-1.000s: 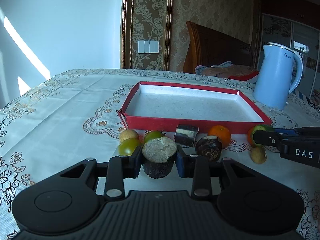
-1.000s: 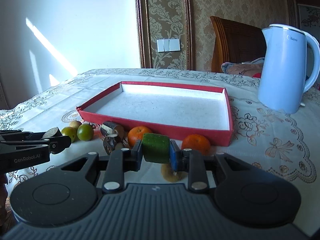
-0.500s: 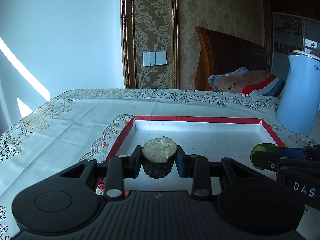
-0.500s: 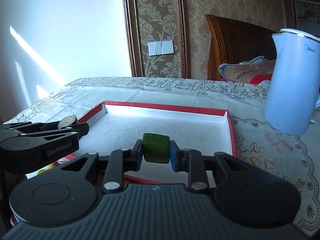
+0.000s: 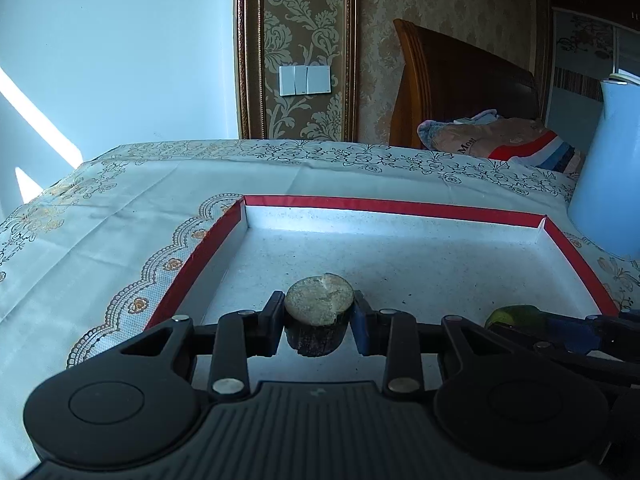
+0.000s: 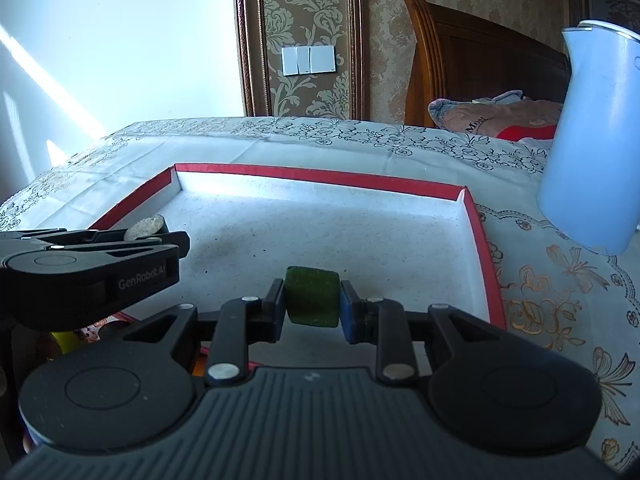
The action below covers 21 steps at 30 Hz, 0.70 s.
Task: Organize fruits
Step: 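Carry the dark slice into the tray and release while the right gripper releases the green cube there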
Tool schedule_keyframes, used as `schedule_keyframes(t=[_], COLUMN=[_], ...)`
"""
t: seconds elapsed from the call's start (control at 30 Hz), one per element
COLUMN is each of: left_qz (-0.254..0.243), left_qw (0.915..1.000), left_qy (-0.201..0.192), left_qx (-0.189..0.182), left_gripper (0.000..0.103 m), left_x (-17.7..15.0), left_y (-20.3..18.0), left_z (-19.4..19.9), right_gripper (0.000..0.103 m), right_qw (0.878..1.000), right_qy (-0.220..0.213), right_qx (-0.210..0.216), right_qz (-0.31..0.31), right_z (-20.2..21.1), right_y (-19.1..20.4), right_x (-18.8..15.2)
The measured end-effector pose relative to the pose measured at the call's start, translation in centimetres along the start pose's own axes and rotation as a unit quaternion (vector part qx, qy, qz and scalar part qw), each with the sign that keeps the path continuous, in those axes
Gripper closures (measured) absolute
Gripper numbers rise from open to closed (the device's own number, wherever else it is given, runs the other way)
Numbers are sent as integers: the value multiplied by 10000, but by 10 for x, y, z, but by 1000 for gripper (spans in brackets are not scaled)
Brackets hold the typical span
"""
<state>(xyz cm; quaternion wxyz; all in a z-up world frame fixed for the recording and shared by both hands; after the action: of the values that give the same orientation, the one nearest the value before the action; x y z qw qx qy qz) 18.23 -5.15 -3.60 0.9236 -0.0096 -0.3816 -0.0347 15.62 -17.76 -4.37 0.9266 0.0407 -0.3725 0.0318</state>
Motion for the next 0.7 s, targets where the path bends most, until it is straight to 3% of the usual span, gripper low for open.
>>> schedule_keyframes(t=[0.43,0.6,0.7], left_qz=[-167,-170,-59], left_qw=[9998,9998,9999], left_qy=[81,11,-144], left_qx=[-29,49,-16], left_gripper=[64,47,47], left_x=[-7,-7,-4], left_y=[-6,-6,-2], left_z=[-6,-4,4], right_gripper=[76,75,75], right_qw=[10000,9999,9999], right_qy=[-14,-12,-18], right_qx=[12,93,96], right_qz=[13,-62,-66], right_z=[-5,-5,-4], right_y=[2,1,0], right_x=[-3,-4,-5])
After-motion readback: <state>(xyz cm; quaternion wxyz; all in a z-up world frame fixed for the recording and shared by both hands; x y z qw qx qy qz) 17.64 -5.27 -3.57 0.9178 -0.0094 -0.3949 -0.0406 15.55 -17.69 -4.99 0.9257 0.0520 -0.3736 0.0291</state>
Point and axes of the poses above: each gripper's, at about its wrist camera, not at the fingertips, and z roughly against the way its jaws point, y to its left, x to its top, the point moved 8 cm from there along -z, roughly the way its jaws point, and after that the axes turned 13 degrees about y, right-handed, at the moved point
